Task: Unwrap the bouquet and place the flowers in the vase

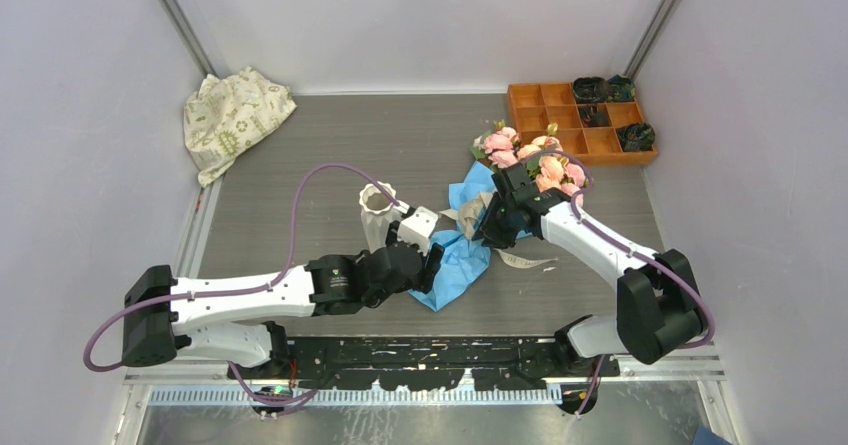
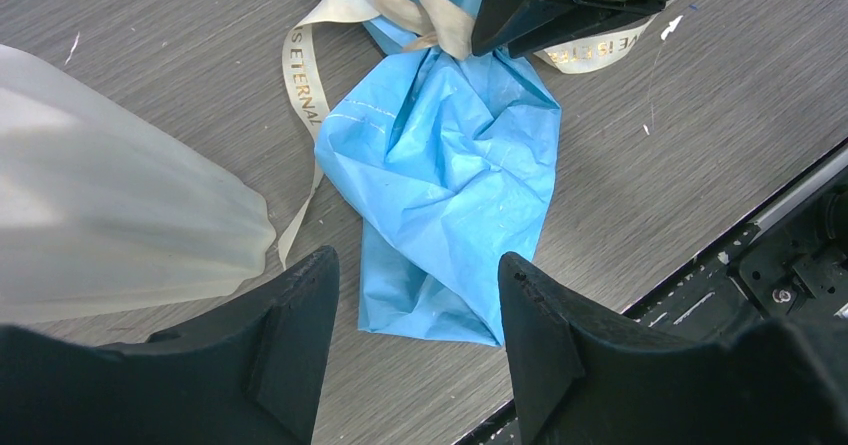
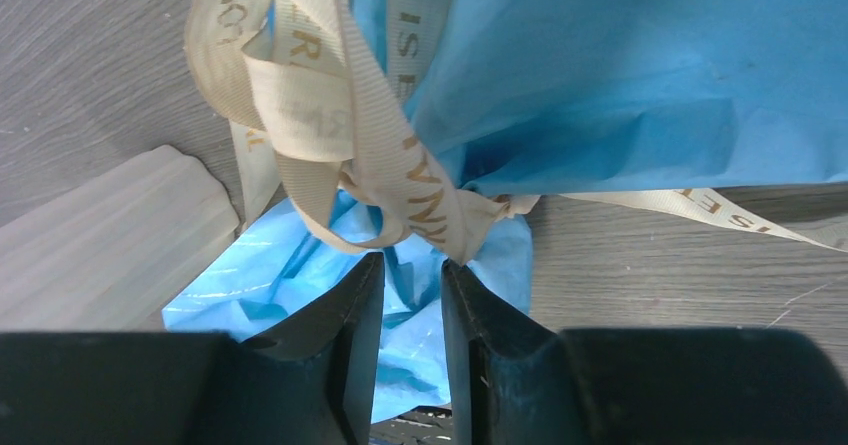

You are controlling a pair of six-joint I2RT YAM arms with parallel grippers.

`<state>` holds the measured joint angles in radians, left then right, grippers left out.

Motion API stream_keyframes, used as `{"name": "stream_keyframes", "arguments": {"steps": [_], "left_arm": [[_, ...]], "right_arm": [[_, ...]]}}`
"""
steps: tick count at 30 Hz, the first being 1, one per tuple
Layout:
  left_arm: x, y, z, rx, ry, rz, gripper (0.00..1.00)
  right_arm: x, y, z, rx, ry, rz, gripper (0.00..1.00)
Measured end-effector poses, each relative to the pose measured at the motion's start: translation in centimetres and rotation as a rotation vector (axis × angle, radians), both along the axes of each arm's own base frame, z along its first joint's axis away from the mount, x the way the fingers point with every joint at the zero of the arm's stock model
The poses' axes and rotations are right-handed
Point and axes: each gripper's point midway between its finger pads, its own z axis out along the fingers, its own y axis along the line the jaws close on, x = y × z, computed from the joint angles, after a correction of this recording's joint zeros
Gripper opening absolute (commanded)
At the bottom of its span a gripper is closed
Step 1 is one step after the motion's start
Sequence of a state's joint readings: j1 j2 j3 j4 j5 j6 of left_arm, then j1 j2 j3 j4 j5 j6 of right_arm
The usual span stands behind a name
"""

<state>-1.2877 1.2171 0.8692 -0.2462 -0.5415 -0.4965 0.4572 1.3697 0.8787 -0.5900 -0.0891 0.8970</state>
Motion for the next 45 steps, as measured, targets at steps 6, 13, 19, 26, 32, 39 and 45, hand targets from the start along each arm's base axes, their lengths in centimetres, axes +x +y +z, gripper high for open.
{"name": "stream_keyframes", "arguments": {"steps": [6,13,19,26,32,39,45], "left_arm": [[0.0,0.0,0.0,-0.002,0.000,0.000,0.61],[0.0,0.0,0.0,-0.002,0.000,0.000,0.61],[0.0,0.0,0.0,-0.002,0.000,0.000,0.61],[0.0,0.1,0.4,-0.012,-0.003,0.001,0.61],[0.1,0.2,0.5,-0.015,-0.008,0.006,0.61],[0.1,0.3,0.4,-0.011,-0.010,0.004,0.61],[0.0,0.4,0.0,-0.006,-0.011,0.003,0.61]], "right_arm": [[-0.1,-0.9,-0.7,-0.044,0.004,-0.026,0.35],[0.7,-2.1,-0.9,-0.100,-0.023,-0.082,0.36],[1.1,-2.7,-1.0,-0.122,-0.033,-0.115,0.36],[1.2,-2.4,-2.2,-0.120,0.002,-0.121,0.34],[1.3,-1.0,-2.4,-0.064,0.020,-0.111,0.34],[0.2,1.7,-1.7,0.010,0.039,-0.053,0.40],[0.4,2.8,-1.7,0.026,0.052,-0.035,0.38]]}}
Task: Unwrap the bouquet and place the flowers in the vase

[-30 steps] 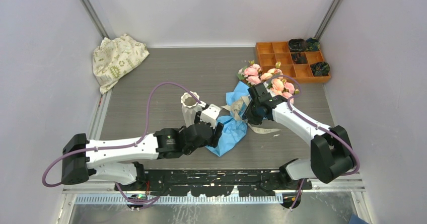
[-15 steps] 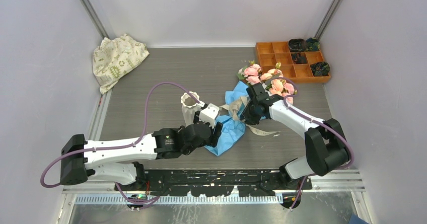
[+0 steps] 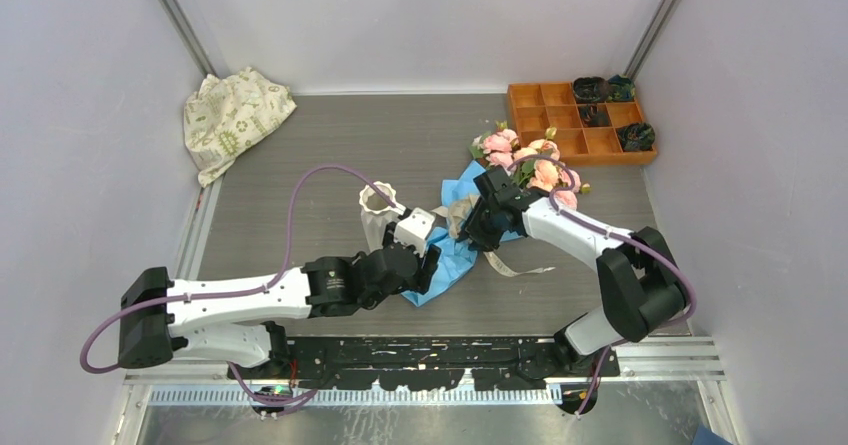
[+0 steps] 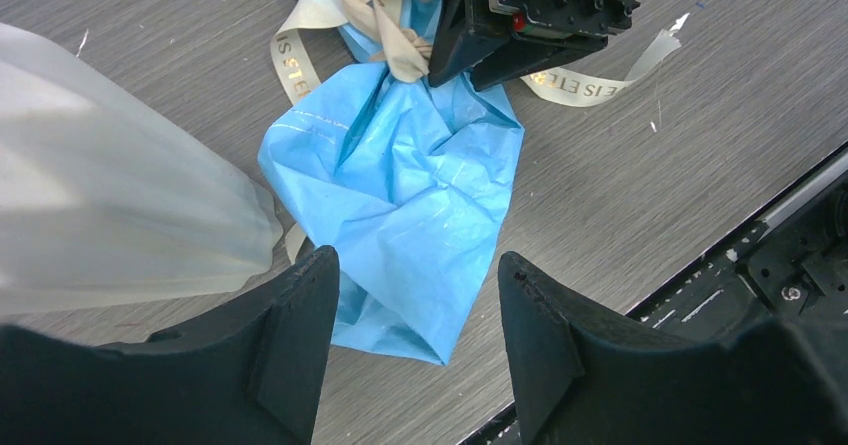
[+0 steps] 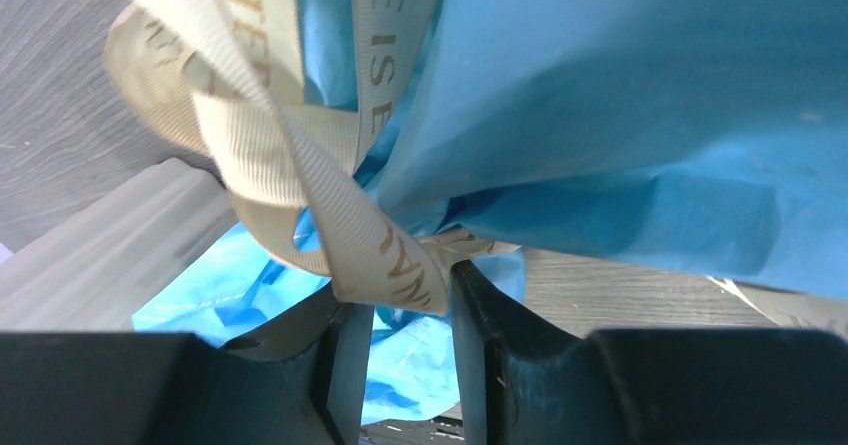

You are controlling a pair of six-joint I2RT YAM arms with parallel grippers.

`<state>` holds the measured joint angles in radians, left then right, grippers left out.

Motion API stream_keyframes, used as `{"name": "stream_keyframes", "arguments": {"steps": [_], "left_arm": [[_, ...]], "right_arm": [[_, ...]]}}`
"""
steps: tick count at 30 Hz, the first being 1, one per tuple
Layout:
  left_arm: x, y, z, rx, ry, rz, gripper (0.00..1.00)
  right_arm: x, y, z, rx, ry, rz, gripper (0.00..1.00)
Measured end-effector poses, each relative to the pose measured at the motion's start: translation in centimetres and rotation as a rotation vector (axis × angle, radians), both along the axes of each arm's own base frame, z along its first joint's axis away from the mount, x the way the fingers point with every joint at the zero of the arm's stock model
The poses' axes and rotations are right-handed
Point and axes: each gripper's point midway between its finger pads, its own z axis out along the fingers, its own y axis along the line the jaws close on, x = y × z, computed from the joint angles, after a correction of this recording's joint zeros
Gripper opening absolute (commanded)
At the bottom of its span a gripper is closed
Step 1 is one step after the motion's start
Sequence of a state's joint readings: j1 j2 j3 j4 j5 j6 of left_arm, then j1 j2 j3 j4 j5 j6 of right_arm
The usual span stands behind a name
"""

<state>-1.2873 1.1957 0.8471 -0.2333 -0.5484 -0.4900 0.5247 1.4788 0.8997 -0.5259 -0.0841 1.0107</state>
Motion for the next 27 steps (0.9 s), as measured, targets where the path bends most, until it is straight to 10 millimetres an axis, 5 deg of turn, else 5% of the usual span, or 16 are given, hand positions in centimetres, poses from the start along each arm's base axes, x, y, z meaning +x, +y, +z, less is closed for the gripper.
{"name": "stream_keyframes", "arguments": {"steps": [12,22,27], "left_arm": [[-0.2,0.4,-0.2,-0.013,0.001,-0.006,0.61],[-0.6,-1.0,-0.6,-0.034,0.021,-0.045,0.60],[-0.6,-1.6,-1.8,-0.008,0.028,-0.057,0.61]], "right_arm": [[0.1,-0.9,-1.1,-0.075,0.024,-0.032,0.33],[1.9,-6.3,0.9,-0.302,-0.028,-0.104,0.37],[1.9,-7.3,0.9,-0.318,-0.016,-0.119,0.36]]}}
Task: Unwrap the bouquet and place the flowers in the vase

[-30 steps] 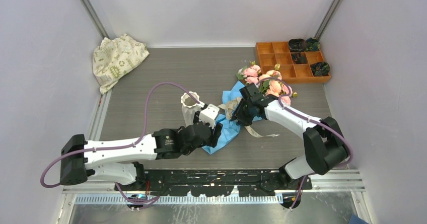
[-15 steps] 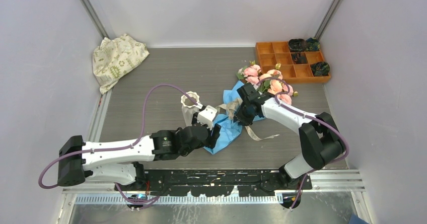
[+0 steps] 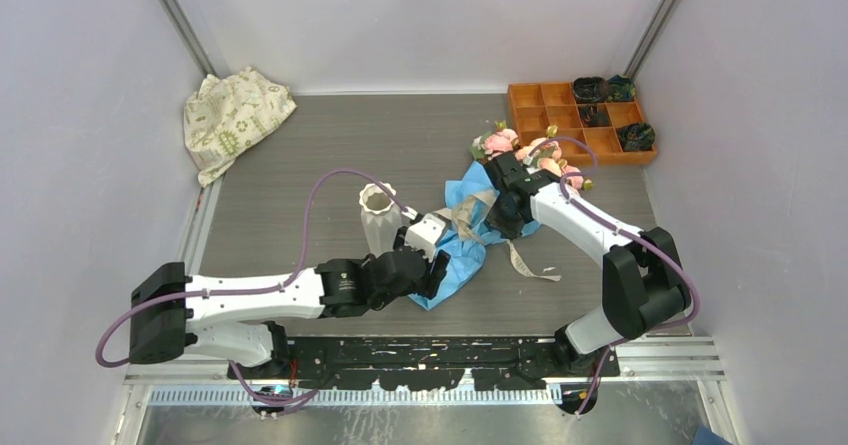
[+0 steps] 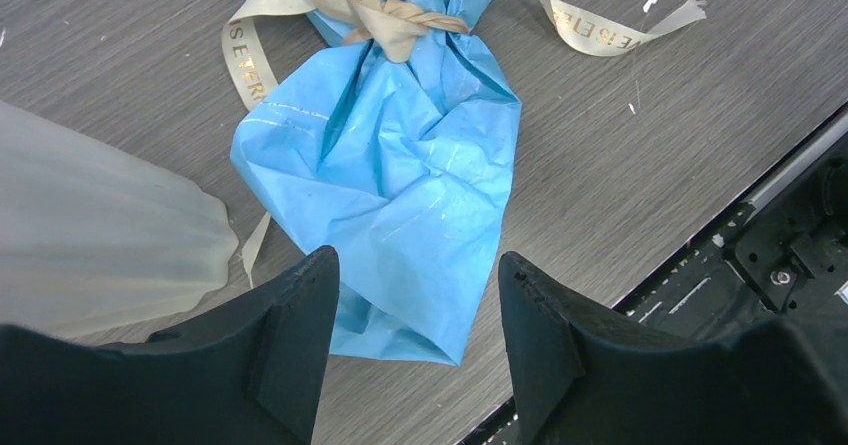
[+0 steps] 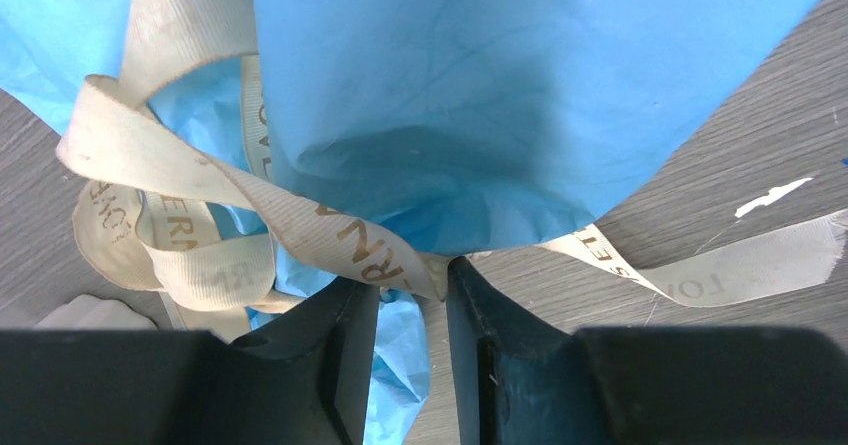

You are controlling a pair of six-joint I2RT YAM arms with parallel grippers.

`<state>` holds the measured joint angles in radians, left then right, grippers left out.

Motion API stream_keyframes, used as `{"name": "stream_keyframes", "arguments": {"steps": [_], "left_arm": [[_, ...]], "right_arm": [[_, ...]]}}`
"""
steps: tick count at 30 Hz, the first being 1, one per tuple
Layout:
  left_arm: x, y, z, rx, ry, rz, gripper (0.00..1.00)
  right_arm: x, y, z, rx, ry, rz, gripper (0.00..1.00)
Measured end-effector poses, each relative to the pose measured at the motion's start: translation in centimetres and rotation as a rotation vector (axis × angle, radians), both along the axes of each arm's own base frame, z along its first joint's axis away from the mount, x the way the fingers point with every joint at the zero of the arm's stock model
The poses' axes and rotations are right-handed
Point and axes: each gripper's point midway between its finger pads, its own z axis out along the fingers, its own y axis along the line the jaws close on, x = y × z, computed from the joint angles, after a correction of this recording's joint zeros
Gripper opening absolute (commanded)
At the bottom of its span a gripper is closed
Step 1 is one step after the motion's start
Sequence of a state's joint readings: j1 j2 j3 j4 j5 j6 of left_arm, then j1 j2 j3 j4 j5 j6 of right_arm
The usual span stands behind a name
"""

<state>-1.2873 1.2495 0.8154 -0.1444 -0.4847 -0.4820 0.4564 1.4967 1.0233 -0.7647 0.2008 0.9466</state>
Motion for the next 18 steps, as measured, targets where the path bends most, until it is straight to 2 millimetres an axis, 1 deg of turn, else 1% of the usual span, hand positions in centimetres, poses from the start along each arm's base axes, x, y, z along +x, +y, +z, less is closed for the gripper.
{"name": "stream_keyframes", "arguments": {"steps": [3,6,8,11,12,13,16,18], "left_arm": [[0.2,-0.5,-0.5,0.013,-0.007,-0.007,0.61],[0.5,-1.4,-1.1,0.016,-0.009,-0.009,0.59],[0.7,-2.2,-2.0,0.022,-0.006,-0.007,0.59],[1.3,-2.9,-4.5,0.059,0.014,0.004,0.56],[1.4,-3.1,-5.8,0.078,0.027,0.010,0.55],[1.6,-3.0,-6.7,0.093,0.037,0.017,0.55],[2.5,-2.5,-9.6,0.135,0.078,0.047,0.54],[3.1,-2.0,-10.5,0.134,0.098,0.069,0.54]], "right_arm": [[-0.2,0.5,0.1,0.008,0.000,0.015,0.36],[-0.4,1.5,0.4,0.044,-0.005,0.038,0.36],[-0.4,2.2,0.6,0.073,-0.010,0.047,0.36],[-0.3,3.2,0.6,0.120,-0.014,0.049,0.36],[-0.3,3.4,0.6,0.131,-0.013,0.049,0.36],[-0.4,3.5,0.5,0.137,-0.012,0.048,0.36],[-0.4,3.6,0.4,0.145,-0.008,0.044,0.36],[-0.4,3.6,0.4,0.146,-0.008,0.041,0.36]]}}
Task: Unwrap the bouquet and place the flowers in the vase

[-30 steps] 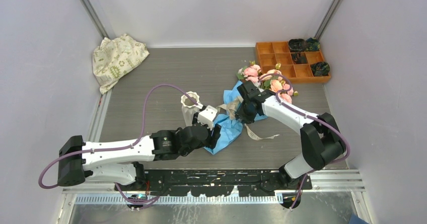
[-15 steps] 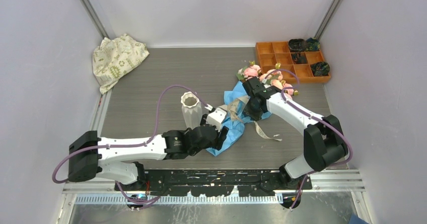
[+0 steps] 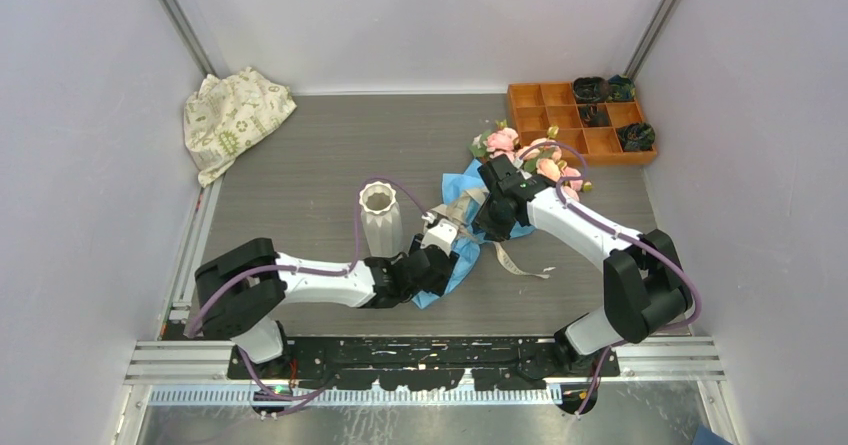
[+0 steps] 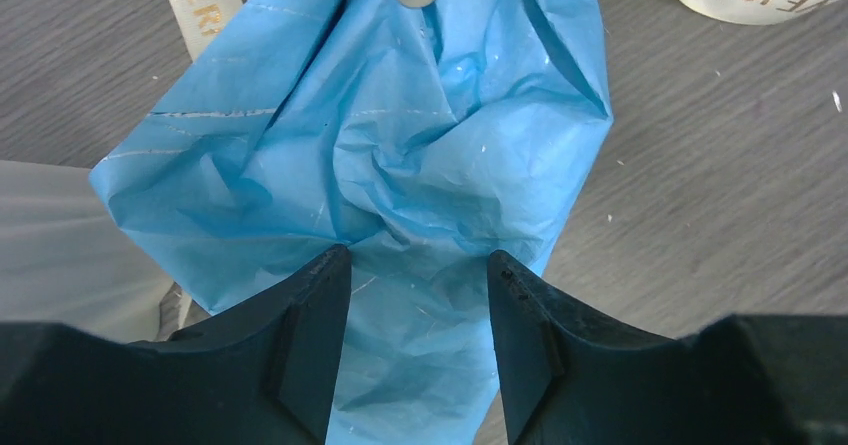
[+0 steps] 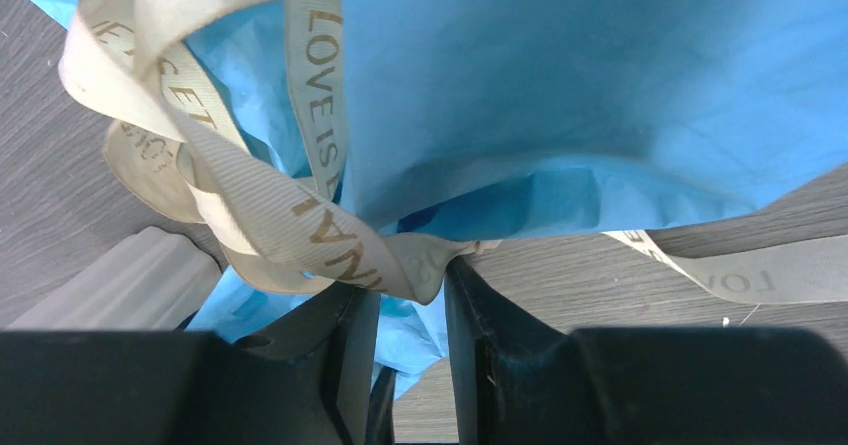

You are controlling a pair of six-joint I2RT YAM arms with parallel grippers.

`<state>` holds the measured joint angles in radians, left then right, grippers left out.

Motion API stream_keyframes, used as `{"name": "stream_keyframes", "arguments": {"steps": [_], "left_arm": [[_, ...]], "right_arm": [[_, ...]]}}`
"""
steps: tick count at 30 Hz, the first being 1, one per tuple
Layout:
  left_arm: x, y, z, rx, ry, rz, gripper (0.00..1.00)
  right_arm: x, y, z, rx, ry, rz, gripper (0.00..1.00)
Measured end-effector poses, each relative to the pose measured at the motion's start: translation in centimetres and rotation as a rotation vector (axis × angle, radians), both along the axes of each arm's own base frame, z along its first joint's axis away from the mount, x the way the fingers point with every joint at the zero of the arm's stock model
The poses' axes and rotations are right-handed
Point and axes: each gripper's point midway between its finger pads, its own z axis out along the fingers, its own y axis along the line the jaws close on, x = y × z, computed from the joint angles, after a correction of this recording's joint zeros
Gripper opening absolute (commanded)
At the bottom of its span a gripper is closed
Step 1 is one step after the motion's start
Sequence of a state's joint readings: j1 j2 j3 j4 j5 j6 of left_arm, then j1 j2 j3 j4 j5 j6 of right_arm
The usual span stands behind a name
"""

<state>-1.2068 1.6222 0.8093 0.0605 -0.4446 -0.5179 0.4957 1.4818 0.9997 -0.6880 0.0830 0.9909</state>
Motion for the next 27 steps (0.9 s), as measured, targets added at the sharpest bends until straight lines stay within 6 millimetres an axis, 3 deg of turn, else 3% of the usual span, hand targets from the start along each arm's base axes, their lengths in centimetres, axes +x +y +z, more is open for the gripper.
{"name": "stream_keyframes", "arguments": {"steps": [19,27], "left_arm": [[0.8,-0.3,-1.7,-0.022,0.022,0.031,0.51],[1.0,-0.9,-1.6,-0.044,0.017,0.029,0.50]], "right_arm": [[-0.7,1.9,-2.8,-0.019,0.066,0.026,0.37],[-0.2,1.0,-2.9,-0.066,0.049,-0.040,0.36]]}}
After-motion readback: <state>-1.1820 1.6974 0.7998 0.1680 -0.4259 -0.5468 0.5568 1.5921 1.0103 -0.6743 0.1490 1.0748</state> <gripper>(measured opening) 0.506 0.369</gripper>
